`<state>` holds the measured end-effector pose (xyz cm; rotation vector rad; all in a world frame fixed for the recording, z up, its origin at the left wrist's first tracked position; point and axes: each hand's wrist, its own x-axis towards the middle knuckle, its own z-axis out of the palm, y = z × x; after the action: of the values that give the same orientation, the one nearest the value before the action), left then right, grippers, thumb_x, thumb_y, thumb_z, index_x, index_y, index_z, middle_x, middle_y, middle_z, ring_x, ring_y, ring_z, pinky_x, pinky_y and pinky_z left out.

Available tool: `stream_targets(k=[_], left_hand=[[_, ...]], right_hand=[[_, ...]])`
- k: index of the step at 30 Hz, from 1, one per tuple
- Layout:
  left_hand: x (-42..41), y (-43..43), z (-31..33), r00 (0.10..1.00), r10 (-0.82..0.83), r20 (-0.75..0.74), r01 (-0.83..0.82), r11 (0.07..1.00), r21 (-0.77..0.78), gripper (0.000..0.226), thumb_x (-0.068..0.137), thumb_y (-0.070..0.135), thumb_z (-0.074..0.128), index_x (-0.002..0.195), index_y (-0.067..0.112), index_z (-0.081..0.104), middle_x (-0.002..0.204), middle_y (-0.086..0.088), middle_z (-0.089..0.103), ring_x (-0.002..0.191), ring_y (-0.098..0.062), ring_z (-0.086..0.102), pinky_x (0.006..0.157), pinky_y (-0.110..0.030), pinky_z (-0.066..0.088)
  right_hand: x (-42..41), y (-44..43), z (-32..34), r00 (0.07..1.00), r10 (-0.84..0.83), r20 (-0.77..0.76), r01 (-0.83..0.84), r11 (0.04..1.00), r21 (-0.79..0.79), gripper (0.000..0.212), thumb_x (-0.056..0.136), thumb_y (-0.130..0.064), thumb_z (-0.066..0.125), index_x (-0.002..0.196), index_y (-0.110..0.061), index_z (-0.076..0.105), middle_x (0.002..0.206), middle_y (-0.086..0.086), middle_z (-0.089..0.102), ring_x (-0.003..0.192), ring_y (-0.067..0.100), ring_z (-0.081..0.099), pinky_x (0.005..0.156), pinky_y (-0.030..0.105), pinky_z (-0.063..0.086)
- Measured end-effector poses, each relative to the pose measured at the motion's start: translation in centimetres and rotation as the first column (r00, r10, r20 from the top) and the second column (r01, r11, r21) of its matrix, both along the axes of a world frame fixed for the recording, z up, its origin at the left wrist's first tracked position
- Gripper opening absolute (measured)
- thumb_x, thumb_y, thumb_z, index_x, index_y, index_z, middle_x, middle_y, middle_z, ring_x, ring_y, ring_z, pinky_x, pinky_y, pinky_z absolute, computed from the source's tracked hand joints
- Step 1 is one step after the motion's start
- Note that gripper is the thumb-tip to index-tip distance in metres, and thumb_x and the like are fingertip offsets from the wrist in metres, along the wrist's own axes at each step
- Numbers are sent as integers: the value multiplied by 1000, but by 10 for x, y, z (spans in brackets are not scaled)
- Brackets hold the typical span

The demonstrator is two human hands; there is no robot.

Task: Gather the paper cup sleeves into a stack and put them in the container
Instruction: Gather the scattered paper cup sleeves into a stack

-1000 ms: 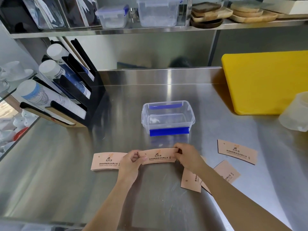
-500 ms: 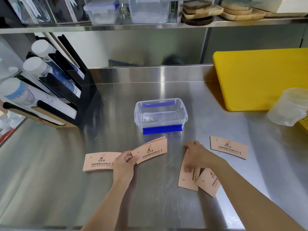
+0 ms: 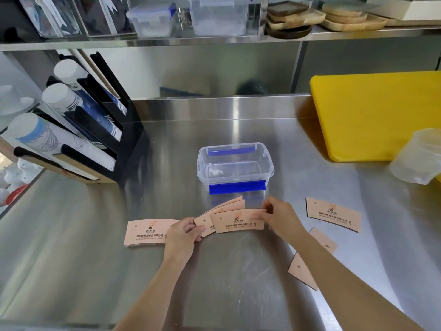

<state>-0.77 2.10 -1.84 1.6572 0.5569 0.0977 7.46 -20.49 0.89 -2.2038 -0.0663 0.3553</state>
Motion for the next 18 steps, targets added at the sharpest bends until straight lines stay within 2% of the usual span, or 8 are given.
stream_targets(k=[3, 5, 7, 10, 12, 13, 15, 18], left_hand=[[-1, 2, 0, 998, -56, 5, 56, 998, 0, 21, 76, -2, 66, 70, 18, 69, 54, 10, 71, 45, -7, 51, 50, -12, 45], [-2, 2, 0, 997, -75, 8, 75, 997, -7, 25, 75, -6, 66, 69, 19, 69, 54, 9, 71, 42, -4, 52, 49, -10, 46], [-2, 3, -1, 996, -85, 9, 85, 996, -12, 27, 75, -8, 65, 70, 18, 70, 54, 9, 72, 42, -4, 53, 50, -10, 47], [-1, 4, -3, 992, -125, 4, 125, 992, 10, 24, 76, -8, 64, 75, 15, 71, 55, 9, 72, 46, -5, 54, 53, -11, 48], [-1, 0, -4, 989, -149, 6, 149, 989, 15, 25, 76, -8, 63, 80, 15, 71, 59, 8, 72, 49, -5, 56, 56, -11, 49], [-1, -2, -3, 988, -154, 12, 154, 988, 16, 25, 76, -8, 63, 83, 14, 71, 63, 9, 73, 50, -5, 56, 57, -11, 50], [0, -8, -2, 986, -163, 28, 163, 987, 8, 27, 74, -10, 65, 87, 13, 70, 66, 9, 73, 52, -5, 58, 59, -12, 50], [2, -16, 0, 985, -170, 28, 169, 985, 34, 22, 74, -5, 68, 82, 15, 72, 60, 11, 72, 57, -10, 57, 63, -21, 50]], right_hand=[[-8, 12, -7, 999, 35, 3, -35, 998, 47, 22, 79, -20, 70, 90, -21, 52, 81, -3, 59, 71, 14, 61, 53, 19, 49], [-10, 17, -7, 996, 88, 13, -89, 994, 58, 42, 81, -17, 68, 119, -21, 50, 94, -1, 57, 84, 17, 60, 60, 17, 51], [-10, 19, -3, 992, 122, 40, -124, 991, 50, 51, 82, -15, 66, 129, -18, 47, 101, -1, 54, 87, 16, 57, 67, 18, 52], [-9, 16, 0, 987, 149, 54, -152, 987, 49, 39, 83, -12, 65, 120, -16, 55, 104, 3, 59, 81, 14, 60, 64, 14, 52], [-8, 12, -1, 990, 135, 49, -137, 990, 40, 16, 83, -14, 65, 96, -19, 58, 94, 4, 65, 65, 11, 61, 53, 10, 51], [-9, 10, 0, 990, 125, 57, -127, 991, 29, 12, 83, -16, 65, 86, -21, 54, 88, 2, 65, 60, 10, 61, 50, 10, 50], [-10, 6, 0, 992, 97, 77, -98, 995, 4, 17, 83, -18, 66, 78, -22, 50, 82, -1, 63, 57, 12, 61, 53, 14, 52], [-10, -3, 0, 990, 89, 110, -85, 996, -40, 18, 79, -20, 69, 80, -20, 52, 83, 1, 61, 68, 14, 56, 63, 21, 49]])
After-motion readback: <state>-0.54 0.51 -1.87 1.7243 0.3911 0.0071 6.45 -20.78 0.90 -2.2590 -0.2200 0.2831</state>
